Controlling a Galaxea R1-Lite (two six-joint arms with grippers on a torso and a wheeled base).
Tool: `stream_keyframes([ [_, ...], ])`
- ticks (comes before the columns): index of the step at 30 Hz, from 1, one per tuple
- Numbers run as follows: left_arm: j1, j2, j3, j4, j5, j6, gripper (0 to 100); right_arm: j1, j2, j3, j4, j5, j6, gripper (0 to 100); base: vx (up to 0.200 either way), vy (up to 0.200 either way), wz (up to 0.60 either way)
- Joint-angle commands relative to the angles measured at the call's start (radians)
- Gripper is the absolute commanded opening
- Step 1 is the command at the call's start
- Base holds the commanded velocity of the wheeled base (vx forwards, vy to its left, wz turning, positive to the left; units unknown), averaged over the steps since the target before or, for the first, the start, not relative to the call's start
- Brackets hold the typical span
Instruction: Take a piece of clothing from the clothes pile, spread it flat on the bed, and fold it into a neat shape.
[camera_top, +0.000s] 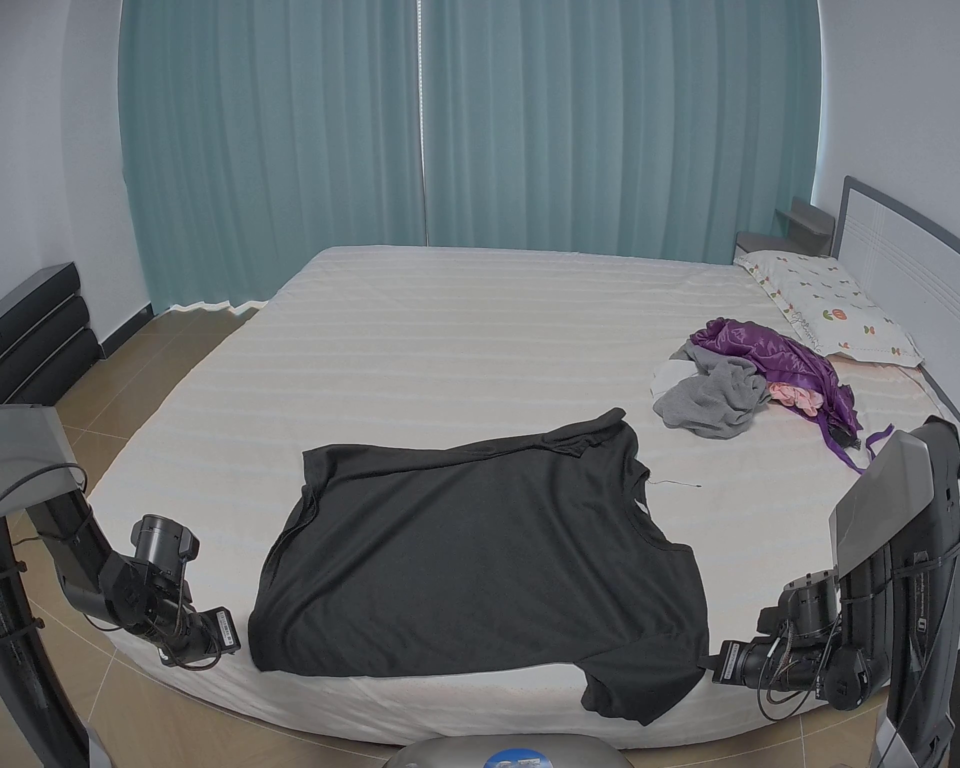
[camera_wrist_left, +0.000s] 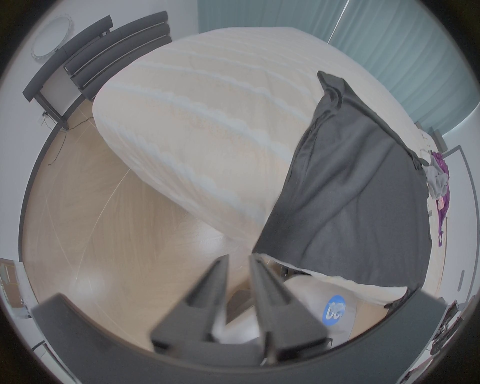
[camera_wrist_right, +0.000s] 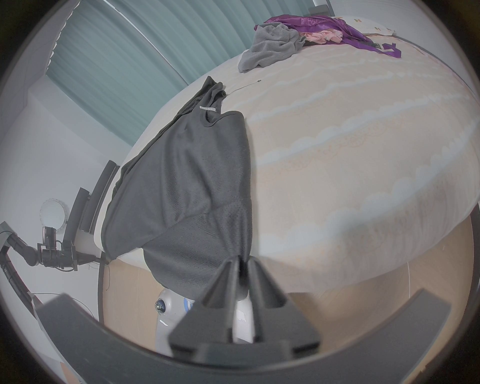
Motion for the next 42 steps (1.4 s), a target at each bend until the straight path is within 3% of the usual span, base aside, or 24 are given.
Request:
stream_keyframes([
  [1, -0.008, 0.051, -0.004, -0.040, 0.002, -0.007, 100, 0.001, 0.012, -0.005, -0.015, 0.002, 0.002, 100, 0.000, 0.000, 0.00],
  [7, -0.003, 0.038, -0.005, -0.072, -0.020, -0.055, 100, -0.015, -0.031, -0.010, -0.016, 0.040, 0.035, 100, 0.000, 0.000, 0.00],
  [12, -0.005, -0.028, 0.003, -0.081, -0.122, -0.119, 100, -0.015, -0.122, -0.019, -0.016, 0.066, 0.175, 100, 0.000, 0.000, 0.00],
  [21, 0.001, -0.056, 0.004, -0.100, -0.168, -0.219, 100, -0.021, -0.194, -0.013, -0.015, 0.068, 0.376, 100, 0.000, 0.000, 0.00],
  [26, 0.026, -0.051, -0.011, -0.100, -0.181, -0.272, 100, -0.022, -0.191, -0.010, -0.015, 0.069, 0.404, 100, 0.000, 0.000, 0.00],
  [34, 0.053, -0.059, -0.013, -0.094, -0.231, -0.277, 100, -0.021, -0.185, -0.018, -0.015, 0.069, 0.431, 100, 0.000, 0.125, 0.00],
  [42, 0.053, -0.057, -0.014, -0.098, -0.233, -0.280, 100, -0.021, -0.177, -0.021, -0.015, 0.069, 0.433, 100, 0.000, 0.100, 0.00],
])
